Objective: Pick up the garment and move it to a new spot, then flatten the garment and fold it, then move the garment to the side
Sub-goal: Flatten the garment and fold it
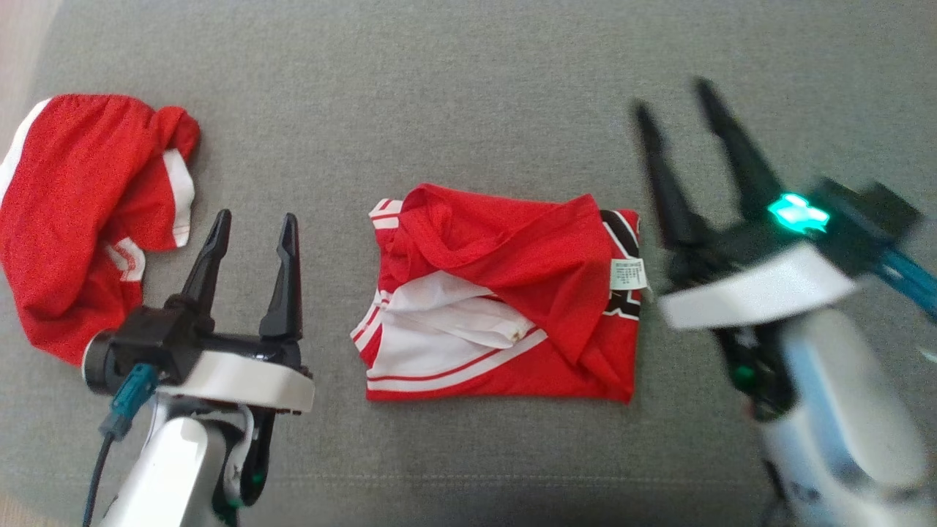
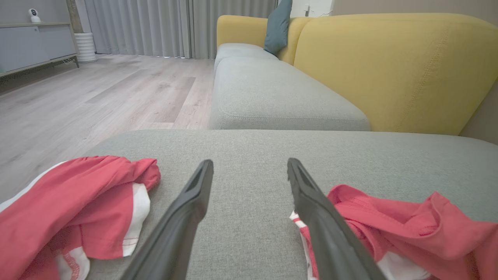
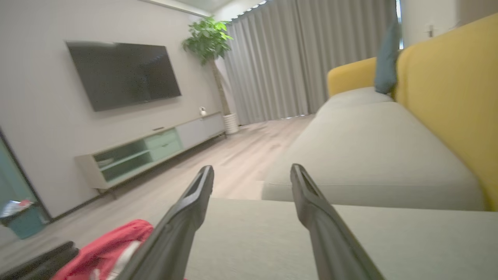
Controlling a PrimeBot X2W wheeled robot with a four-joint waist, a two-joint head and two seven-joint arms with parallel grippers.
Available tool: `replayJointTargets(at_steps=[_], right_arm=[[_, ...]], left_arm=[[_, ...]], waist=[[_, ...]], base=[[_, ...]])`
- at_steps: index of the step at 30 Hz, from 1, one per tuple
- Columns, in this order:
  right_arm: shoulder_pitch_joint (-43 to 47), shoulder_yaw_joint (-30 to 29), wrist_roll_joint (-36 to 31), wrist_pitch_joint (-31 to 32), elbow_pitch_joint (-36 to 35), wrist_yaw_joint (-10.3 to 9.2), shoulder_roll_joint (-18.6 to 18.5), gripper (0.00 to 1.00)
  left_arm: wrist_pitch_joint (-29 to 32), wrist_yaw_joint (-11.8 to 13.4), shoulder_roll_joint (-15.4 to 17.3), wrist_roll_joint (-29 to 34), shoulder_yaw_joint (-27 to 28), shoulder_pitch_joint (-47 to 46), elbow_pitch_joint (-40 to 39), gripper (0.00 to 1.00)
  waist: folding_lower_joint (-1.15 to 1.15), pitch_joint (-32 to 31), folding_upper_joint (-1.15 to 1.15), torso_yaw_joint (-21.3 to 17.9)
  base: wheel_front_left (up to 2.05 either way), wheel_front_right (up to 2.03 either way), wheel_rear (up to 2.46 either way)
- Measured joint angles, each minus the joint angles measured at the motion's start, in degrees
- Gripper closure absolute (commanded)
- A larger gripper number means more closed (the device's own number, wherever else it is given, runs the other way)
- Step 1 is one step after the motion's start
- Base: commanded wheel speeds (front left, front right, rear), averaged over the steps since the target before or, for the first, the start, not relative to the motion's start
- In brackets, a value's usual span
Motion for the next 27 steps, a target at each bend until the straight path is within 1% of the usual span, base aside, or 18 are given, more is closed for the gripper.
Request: replayJointTargets(at_steps=[5,9,17,27], right_arm=[[10.3,-11.4,-3.7,3.0,-4.9,0.00,-1.7,0.00],[16.5,-16.4,-5.2,5.3,-8.6,0.00,-1.7,0.00],[23.1,-18.2,-5.7,7.9,-12.0,0.00,-0.7,0.00],[23.4,-18.5,-5.7,8.4,-12.7,0.00,-0.1,0.00]], left_arm=[[0.6,1.0,0.8,0.1,0.2,0.2,-0.8,0.00],[0.8,1.6,1.5,0.1,0.5,0.9,-1.5,0.00],[1.7,2.2,2.0,0.1,0.5,2.9,-1.9,0.00],[1.8,2.4,2.8,0.1,0.4,2.9,-2.3,0.00]], waist=[[0.00,-1.1,0.00,-1.0],[0.00,-2.0,0.00,-1.8],[0.00,-3.0,0.00,-2.6],[0.00,-3.2,0.00,-3.0]], base=[[0.00,0.00,0.00],[0.00,0.00,0.00],[0.00,0.00,0.00],[0.00,0.00,0.00]])
